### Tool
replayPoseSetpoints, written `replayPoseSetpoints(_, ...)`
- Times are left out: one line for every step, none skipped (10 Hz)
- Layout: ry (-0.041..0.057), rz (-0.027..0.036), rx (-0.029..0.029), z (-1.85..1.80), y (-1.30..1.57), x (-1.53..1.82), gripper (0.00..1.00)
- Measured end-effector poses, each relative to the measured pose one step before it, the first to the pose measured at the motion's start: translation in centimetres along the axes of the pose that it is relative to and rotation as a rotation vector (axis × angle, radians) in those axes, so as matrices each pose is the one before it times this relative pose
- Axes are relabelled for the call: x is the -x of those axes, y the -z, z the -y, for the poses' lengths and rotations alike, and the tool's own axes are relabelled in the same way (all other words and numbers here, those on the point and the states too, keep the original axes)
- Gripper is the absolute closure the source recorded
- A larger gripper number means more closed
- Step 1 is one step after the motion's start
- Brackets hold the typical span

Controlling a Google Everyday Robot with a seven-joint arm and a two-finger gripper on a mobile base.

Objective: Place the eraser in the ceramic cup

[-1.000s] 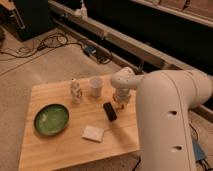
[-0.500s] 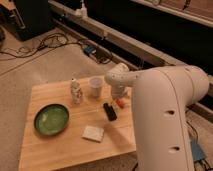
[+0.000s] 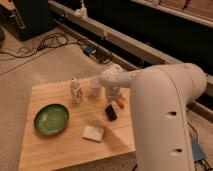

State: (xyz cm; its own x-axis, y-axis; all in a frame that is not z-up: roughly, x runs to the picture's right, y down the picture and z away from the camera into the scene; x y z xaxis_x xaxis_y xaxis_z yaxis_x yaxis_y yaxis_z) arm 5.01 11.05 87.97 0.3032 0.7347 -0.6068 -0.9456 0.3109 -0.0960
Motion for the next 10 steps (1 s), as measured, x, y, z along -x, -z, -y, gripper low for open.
replayPoseSetpoints(0.01515,-0.00755,0.00835,-1.448,0.095,-0.419,0.2)
replayPoseSetpoints(0.00667,-0.01256,0.01799,-1.045,-0.079,-0.375,0.2)
replayPoseSetpoints(0.01334,-0.01744,0.02809,-0.51,-0.355,-0.083,0.2)
replayPoseSetpoints(0.00792,-0.01246,0.03721,-0.265,-0.397,0.186,0.2)
replayPoseSetpoints(-0.00255,-0.01356,0.01288,0.391,-0.512,0.131,0.2)
replayPoseSetpoints(-0.00333,-0.00885,0.00712,0.326,-0.491,0.222,0.2)
replayPoseSetpoints(-0.01116,-0.01546,0.01246,0.727,-0.903,0.569,0.2)
replayPoseSetpoints(-0.01461,-0.00821,0.00521,0.916,-0.467,0.259,0.2)
replayPoseSetpoints(-0.01259,-0.00799,0.0029,0.693,-0.396,-0.003,0.2)
replayPoseSetpoints(-0.00238,-0.00398,-0.0021,0.268,-0.255,0.118,0.2)
